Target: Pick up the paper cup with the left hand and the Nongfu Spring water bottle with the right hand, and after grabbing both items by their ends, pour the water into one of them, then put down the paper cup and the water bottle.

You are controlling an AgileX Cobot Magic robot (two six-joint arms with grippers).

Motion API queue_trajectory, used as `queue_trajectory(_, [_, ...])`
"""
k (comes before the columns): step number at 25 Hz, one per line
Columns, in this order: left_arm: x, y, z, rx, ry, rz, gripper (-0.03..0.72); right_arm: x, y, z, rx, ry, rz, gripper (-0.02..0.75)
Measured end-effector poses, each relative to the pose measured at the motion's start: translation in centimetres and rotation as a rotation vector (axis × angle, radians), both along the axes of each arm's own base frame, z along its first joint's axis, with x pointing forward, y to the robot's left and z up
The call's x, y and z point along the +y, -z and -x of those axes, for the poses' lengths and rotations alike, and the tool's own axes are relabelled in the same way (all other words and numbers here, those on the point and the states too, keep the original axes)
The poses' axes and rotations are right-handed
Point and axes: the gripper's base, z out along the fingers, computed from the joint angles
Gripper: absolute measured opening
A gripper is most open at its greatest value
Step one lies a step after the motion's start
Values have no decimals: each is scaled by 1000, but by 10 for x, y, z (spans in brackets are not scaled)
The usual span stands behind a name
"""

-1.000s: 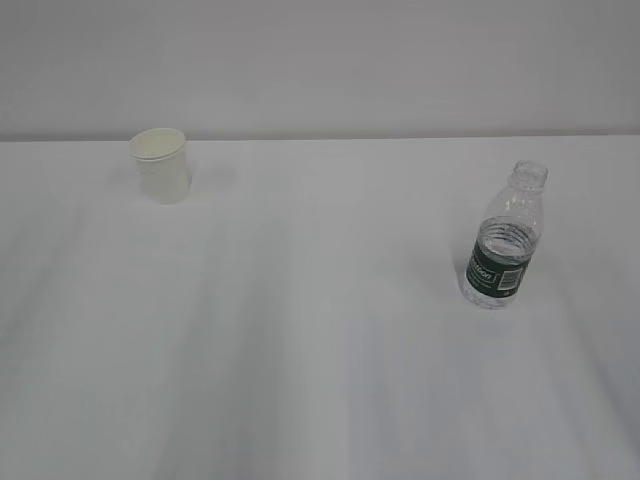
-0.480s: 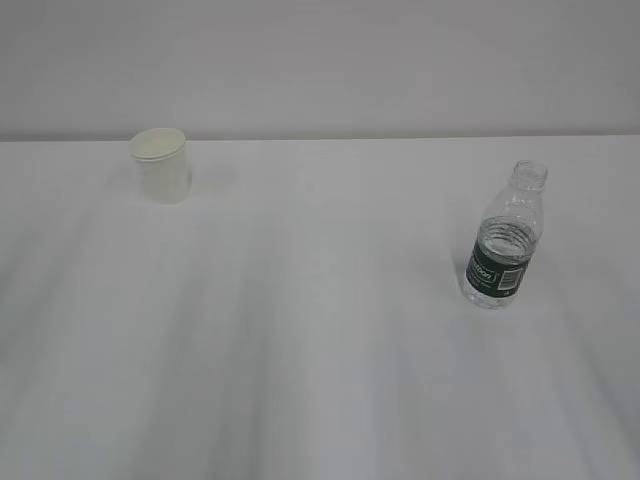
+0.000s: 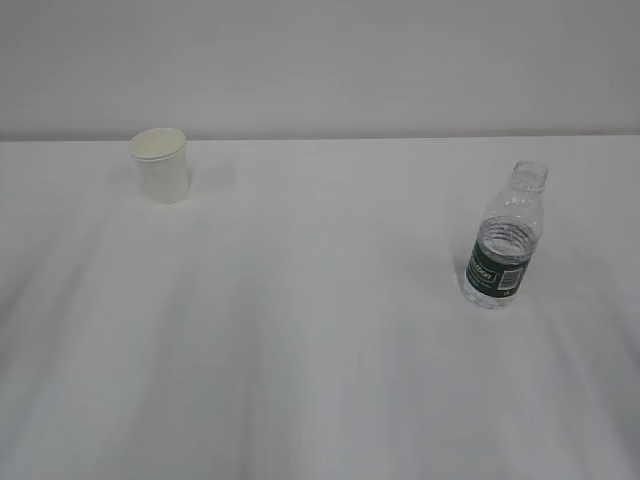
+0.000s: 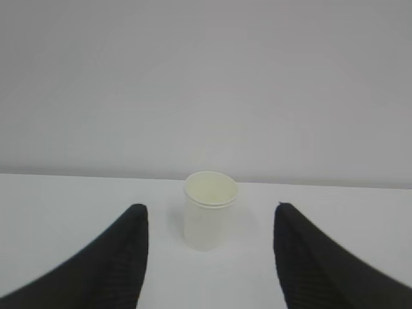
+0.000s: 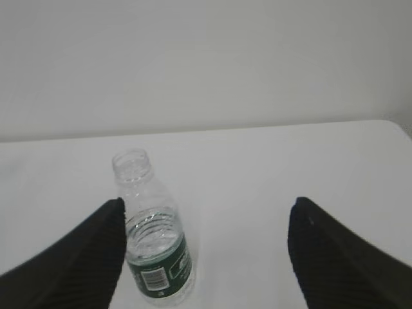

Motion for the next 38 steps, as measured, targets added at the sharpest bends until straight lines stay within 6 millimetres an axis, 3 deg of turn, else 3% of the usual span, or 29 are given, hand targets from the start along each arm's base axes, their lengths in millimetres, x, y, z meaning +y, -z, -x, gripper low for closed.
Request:
queue_trajectory(14, [-4, 28, -18, 8, 27, 9, 442, 20, 44, -48, 47, -238, -100, 587])
queue_trajectory(23, [-12, 50, -27, 20, 103, -7, 442, 21, 75, -53, 52, -248, -138, 587])
queue_trajectory(31, [-14, 64, -24, 76, 133, -20, 442, 16, 119, -48, 220, -205, -58, 570])
queue_trajectory(38, [-15, 68, -24, 93, 144, -24, 442, 16, 124, -58, 216, -214, -28, 528])
